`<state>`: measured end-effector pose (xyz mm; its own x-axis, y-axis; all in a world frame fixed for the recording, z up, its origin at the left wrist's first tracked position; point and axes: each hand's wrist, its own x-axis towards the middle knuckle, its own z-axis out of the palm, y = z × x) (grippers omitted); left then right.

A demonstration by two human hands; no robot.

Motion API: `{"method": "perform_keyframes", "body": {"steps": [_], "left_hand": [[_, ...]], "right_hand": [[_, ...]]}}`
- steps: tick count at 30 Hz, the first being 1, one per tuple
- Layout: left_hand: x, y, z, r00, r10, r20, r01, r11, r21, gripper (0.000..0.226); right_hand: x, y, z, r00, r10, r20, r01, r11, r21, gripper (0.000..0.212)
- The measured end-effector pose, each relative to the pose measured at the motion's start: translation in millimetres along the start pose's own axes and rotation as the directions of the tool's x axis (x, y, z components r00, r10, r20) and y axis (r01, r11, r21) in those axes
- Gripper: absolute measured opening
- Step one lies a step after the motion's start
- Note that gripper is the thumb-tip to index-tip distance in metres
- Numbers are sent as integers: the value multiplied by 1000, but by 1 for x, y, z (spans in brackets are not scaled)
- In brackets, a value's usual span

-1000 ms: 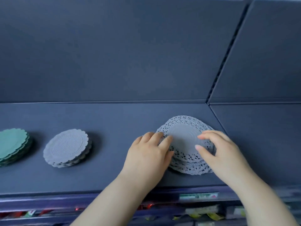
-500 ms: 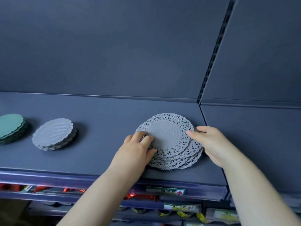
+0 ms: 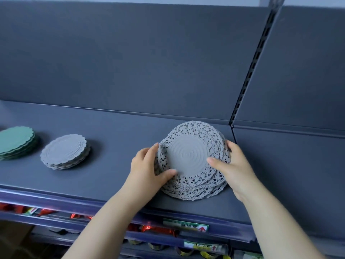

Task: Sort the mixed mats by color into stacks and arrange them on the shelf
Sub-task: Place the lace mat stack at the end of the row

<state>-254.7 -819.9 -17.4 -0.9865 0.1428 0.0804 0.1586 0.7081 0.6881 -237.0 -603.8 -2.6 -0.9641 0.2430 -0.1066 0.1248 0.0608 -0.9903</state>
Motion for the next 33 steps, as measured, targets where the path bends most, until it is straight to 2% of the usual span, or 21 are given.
{"method": "perform_keyframes", "body": {"steps": [2, 4, 5, 7, 10, 12, 15, 18, 24, 28, 33], "left_hand": [[3, 0, -3, 997, -75, -4, 74, 984, -165, 95], [6, 5, -7, 993, -117, 33, 120, 899, -421, 104], [7, 7, -8, 993, -115, 22, 109, 850, -516, 105], [8, 12, -12, 994, -76, -80, 12, 795, -606, 88], [10, 22, -20, 978, 51, -204, -174, 741, -649, 71], [10, 25, -24, 974, 97, -204, -213, 696, -685, 71], [6, 21, -22, 990, 119, -74, -137, 708, -692, 87], [4, 12, -14, 990, 141, 8, -104, 763, -638, 94], [4, 13, -17, 989, 148, 11, -106, 756, -646, 69], [1, 24, -14, 978, 203, 39, -143, 797, -587, 73], [1, 20, -11, 986, 166, -30, -153, 807, -570, 69]], "right_hand": [[-4, -3, 1, 997, -80, 25, 78, 996, 47, 54], [-7, -6, 2, 986, -163, 35, 160, 984, 84, 54], [-8, -9, 3, 979, -201, 27, 198, 977, 78, 53], [-11, -16, 5, 961, -278, 1, 277, 959, 56, 53], [-12, -28, 1, 932, -362, -23, 362, 928, 85, 53], [-13, -32, -3, 929, -368, 38, 365, 929, 59, 53], [-18, -27, -5, 938, -311, 152, 322, 945, -55, 51], [-22, -23, -1, 943, -293, 158, 309, 947, -91, 49], [-25, -27, 1, 935, -308, 176, 333, 933, -138, 43], [-24, -29, 6, 936, -323, 140, 339, 933, -117, 42], [-28, -27, 4, 927, -360, 105, 369, 925, -91, 46]]}}
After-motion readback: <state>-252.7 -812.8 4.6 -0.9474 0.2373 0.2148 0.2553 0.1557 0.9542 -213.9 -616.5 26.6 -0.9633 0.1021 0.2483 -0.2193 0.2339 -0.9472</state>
